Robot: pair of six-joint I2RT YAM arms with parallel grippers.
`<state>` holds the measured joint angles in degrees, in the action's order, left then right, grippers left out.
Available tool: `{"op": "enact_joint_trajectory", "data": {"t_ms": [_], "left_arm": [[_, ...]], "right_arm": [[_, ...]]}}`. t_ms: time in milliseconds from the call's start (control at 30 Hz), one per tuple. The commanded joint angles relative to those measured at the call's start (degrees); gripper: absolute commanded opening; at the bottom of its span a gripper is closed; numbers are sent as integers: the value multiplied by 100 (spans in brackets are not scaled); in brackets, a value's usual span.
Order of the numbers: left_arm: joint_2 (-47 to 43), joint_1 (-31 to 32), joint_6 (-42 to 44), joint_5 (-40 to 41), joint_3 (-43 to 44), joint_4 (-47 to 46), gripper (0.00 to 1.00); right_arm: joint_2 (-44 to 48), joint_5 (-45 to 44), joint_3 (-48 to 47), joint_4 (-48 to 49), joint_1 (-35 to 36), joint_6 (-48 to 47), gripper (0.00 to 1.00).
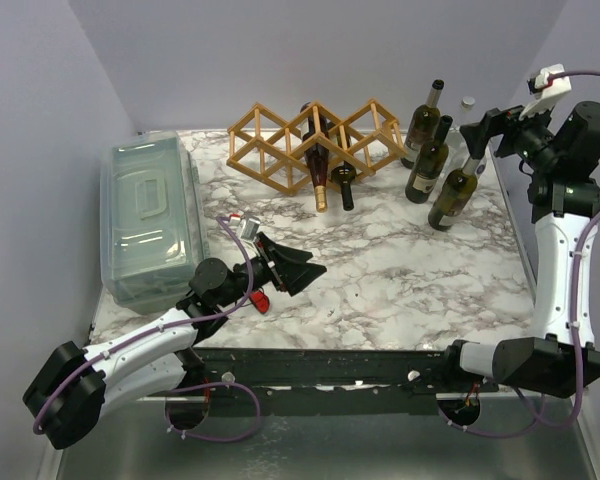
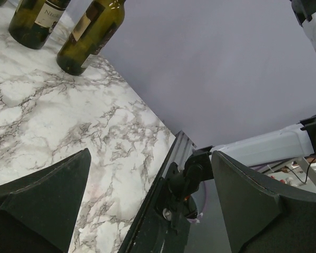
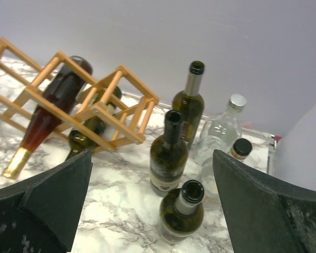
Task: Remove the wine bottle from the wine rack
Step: Pick up the wine bottle from the wine rack.
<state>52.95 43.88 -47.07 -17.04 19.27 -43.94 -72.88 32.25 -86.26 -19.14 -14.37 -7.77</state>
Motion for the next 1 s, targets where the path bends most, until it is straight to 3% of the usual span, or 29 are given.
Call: {"op": "enact_joint_trajectory", "data": {"t_ms": [0, 300, 700, 967], "left_arm": [[22, -41, -139, 81, -2, -13, 99], [-13, -41, -243, 218, 48, 55, 99], [-13, -42, -229, 244, 448, 754, 99], [57, -32, -50, 275, 709, 1283, 99]], "right_arm": [[197, 890, -277, -707, -57, -139, 99], [405, 2172, -192, -1300, -59, -156, 99], [773, 3571, 996, -1367, -53, -284, 99], [949, 3497, 1854, -1315, -51, -621, 99]]}}
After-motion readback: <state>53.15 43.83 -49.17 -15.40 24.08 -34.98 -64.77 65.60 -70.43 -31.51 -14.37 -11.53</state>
